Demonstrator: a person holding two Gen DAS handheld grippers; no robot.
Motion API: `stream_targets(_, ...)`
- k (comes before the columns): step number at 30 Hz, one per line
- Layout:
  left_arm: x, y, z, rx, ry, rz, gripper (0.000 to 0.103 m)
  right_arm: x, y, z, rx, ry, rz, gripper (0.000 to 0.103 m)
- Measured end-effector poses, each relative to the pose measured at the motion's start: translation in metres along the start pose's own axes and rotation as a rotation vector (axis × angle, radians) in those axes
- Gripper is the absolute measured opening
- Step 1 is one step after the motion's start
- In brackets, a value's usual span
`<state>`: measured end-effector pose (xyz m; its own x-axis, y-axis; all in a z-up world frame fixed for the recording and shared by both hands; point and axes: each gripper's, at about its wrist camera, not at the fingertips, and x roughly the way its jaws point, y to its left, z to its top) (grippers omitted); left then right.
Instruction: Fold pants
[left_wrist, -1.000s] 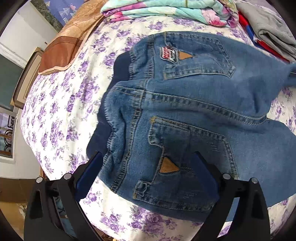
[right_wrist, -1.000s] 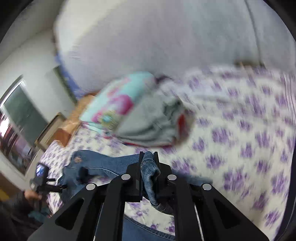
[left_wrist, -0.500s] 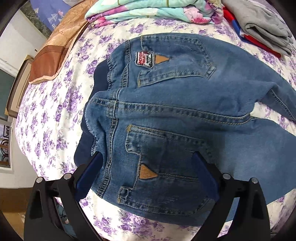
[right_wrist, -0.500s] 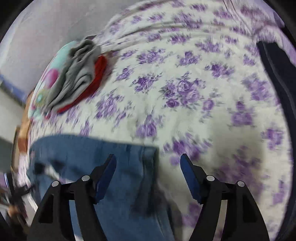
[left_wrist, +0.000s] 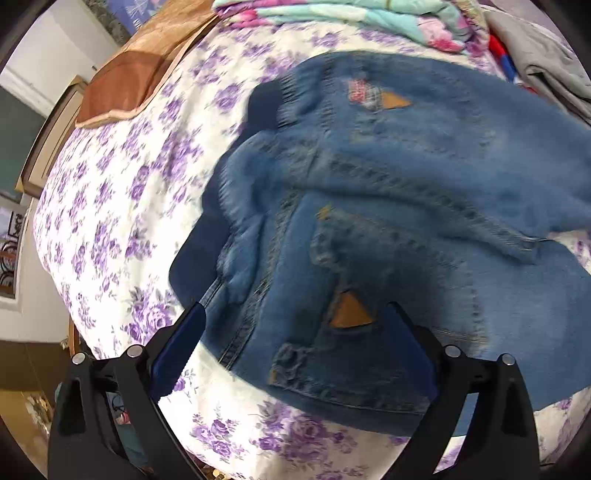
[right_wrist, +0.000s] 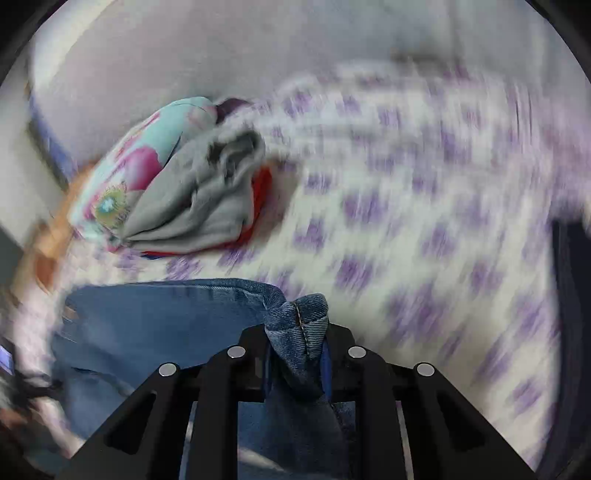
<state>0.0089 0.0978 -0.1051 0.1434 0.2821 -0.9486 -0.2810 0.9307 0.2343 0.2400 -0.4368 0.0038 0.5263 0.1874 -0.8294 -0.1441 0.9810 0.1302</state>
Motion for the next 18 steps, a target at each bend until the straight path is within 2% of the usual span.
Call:
stream_targets(1, 0.006, 0.003, -0.002, -0.015, 0.016, -0.012, 0.094, 0.012, -0.005, 0.008, -0.023, 0.010, -0.045, 0.041)
stream_targets(2, 0.008, 0.005, -0.002, -0.031, 0.020, -0.023, 0.095, 0.030, -0.013, 0.008, -0.008, 0.050, -0.092, 0.066)
stream_targets(3, 0.008, 0.008, -0.002, -0.050, 0.023, -0.036, 0.095, 0.061, -0.023, 0.005, 0.021, 0.149, -0.166, 0.071)
stream_targets(5, 0.003, 0.010, -0.001, -0.046, 0.011, -0.039, 0.095, 0.112, -0.040, -0.010, 0.062, 0.347, -0.307, 0.061)
stream_targets(6, -0.003, 0.012, 0.001, -0.035, -0.010, -0.037, 0.095, 0.109, -0.039, -0.013, 0.090, 0.335, -0.314, 0.061)
stream_targets(7, -0.011, 0.015, 0.005, -0.022, -0.044, -0.037, 0.095, 0.098, -0.038, -0.012, 0.131, 0.270, -0.320, 0.064)
stream_targets(9, -0.022, 0.021, 0.012, -0.017, -0.086, -0.055, 0.095, 0.073, -0.027, -0.012, 0.157, 0.156, -0.299, 0.069)
stream_targets(11, -0.028, 0.029, 0.024, -0.016, -0.113, -0.070, 0.095, 0.055, -0.001, -0.017, 0.128, 0.109, -0.173, 0.071)
stream_targets(13, -0.031, 0.033, 0.040, -0.015, -0.138, -0.055, 0.095, 0.050, 0.034, -0.027, 0.057, 0.108, -0.050, 0.073)
stream_targets(14, -0.031, 0.035, 0.048, -0.016, -0.144, -0.047, 0.095, 0.052, 0.051, -0.035, 0.018, 0.124, 0.002, 0.076)
stream_targets(16, -0.028, 0.037, 0.069, -0.008, -0.156, -0.025, 0.095, 0.061, 0.075, -0.057, -0.044, 0.194, 0.047, 0.083)
stream_targets(18, -0.025, 0.038, 0.086, 0.014, -0.172, -0.014, 0.095, 0.095, 0.083, -0.080, -0.099, 0.327, -0.020, 0.086)
